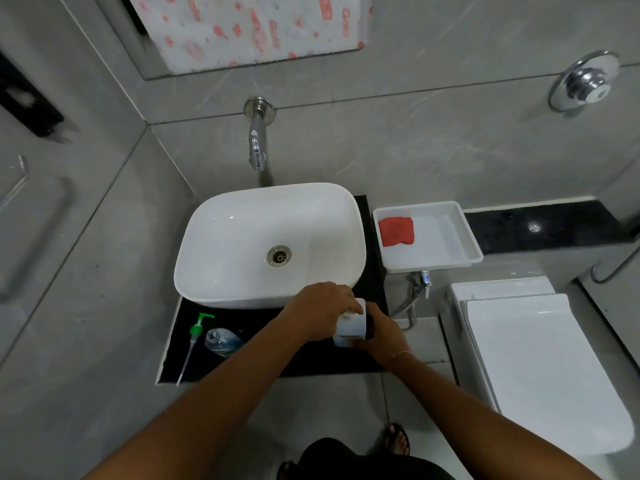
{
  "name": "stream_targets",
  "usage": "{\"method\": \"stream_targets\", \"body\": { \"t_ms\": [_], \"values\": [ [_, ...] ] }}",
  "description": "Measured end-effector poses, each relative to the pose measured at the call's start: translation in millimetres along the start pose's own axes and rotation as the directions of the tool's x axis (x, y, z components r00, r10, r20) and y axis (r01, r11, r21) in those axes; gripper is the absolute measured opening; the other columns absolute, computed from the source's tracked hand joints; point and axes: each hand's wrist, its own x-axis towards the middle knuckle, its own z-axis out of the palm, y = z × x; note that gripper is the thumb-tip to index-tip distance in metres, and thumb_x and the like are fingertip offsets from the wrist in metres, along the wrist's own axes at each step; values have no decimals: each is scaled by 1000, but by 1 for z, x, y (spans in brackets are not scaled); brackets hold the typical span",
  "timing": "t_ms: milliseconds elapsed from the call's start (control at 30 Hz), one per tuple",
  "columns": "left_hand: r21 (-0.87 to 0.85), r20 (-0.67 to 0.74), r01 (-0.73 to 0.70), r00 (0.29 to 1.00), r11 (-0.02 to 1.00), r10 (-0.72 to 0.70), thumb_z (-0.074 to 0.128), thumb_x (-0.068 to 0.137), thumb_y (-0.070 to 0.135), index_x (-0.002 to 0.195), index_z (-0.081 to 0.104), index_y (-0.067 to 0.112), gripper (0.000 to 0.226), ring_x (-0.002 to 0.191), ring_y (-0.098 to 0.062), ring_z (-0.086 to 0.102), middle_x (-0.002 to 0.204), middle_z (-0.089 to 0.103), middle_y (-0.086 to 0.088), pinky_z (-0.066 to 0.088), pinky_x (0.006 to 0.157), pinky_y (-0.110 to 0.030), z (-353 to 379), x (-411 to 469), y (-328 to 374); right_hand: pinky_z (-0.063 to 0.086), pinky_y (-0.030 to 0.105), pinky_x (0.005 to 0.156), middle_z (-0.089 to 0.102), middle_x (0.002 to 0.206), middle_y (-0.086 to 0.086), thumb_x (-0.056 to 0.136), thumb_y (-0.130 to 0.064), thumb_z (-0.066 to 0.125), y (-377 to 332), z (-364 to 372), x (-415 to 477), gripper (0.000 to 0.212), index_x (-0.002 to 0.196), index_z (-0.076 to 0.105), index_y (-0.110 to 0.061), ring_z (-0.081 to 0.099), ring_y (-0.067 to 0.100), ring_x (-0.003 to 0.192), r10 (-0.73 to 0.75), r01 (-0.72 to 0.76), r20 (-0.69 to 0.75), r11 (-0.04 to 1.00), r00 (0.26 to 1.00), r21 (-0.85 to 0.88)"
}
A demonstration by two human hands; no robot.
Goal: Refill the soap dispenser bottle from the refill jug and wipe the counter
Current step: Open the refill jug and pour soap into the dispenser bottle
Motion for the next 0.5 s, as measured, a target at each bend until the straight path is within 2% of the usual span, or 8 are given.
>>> {"method": "stream_targets", "body": {
  "t_ms": [67, 133, 167, 200, 267, 333, 400, 500],
  "values": [
    [46, -50, 134, 990, 990, -132, 64, 94, 35, 124, 69, 24, 32, 107, -22, 66, 122, 70, -2, 49, 90, -33, -1, 2, 3, 47, 28, 88, 65, 120, -6, 63, -50, 85, 2, 0, 0, 83, 133, 41, -37, 61, 15, 109, -7, 7, 0, 1000, 1000, 4],
    [66, -204, 372, 913, 926, -353, 46, 91, 70, 90, 71, 15, 60, 79, -20, 66, 88, 72, -3, 48, 71, -31, 2, 3, 6, 49, 30, 90, 65, 121, -7, 63, -49, 85, 4, 0, 0, 82, 132, 41, -39, 61, 15, 110, -11, 11, -4, 1000, 1000, 1],
    [59, -275, 448, 866, 892, -417, 37, 88, 78, 77, 64, 14, 70, 70, -18, 62, 76, 68, -3, 43, 65, -28, 1, 1, 7, 50, 31, 91, 65, 122, -7, 64, -49, 85, 4, 0, 0, 82, 132, 40, -39, 61, 15, 111, -15, 15, -2, 1000, 1000, -1],
    [56, -320, 487, 836, 872, -446, 34, 86, 81, 75, 62, 16, 71, 68, -17, 61, 75, 67, -3, 41, 64, -27, 1, -2, 7, 50, 31, 92, 65, 123, -7, 64, -49, 85, 4, -1, 0, 82, 132, 40, -40, 60, 15, 111, -18, 18, -1, 1000, 1000, -3],
    [32, -316, 386, 879, 922, -357, 47, 89, 72, 108, 68, 22, 58, 90, -20, 68, 105, 74, -2, 46, 76, -30, 3, -7, 5, 50, 31, 90, 65, 122, -7, 63, -49, 85, 5, -1, 0, 82, 131, 40, -40, 61, 15, 110, -20, 20, -2, 1000, 1000, -5],
    [5, -161, 125, 979, 992, -123, 65, 90, 45, 141, 51, 29, 55, 120, -21, 61, 139, 62, 1, 49, 96, -35, 2, -9, 3, 51, 33, 91, 65, 122, -6, 62, -51, 86, 5, -1, 0, 84, 132, 40, -40, 62, 16, 109, -20, 20, -6, 1000, 1000, -13],
    [30, -60, 4, 998, 1000, -2, 68, 90, 24, 144, 50, 29, 57, 127, -21, 56, 146, 55, 1, 46, 104, -35, 2, -6, 6, 52, 35, 93, 66, 123, -4, 63, -51, 85, 5, 0, 1, 86, 134, 38, -39, 62, 17, 110, -20, 20, -1, 999, 1000, -32],
    [138, -91, 38, 996, 990, -25, 64, 94, 21, 136, 59, 24, 43, 117, -23, 62, 137, 61, -2, 48, 95, -32, 8, 1, 10, 51, 33, 93, 65, 123, -5, 64, -51, 85, 4, 0, 1, 85, 134, 38, -38, 62, 17, 111, -16, 17, 10, 999, 1000, -42]
  ]
}}
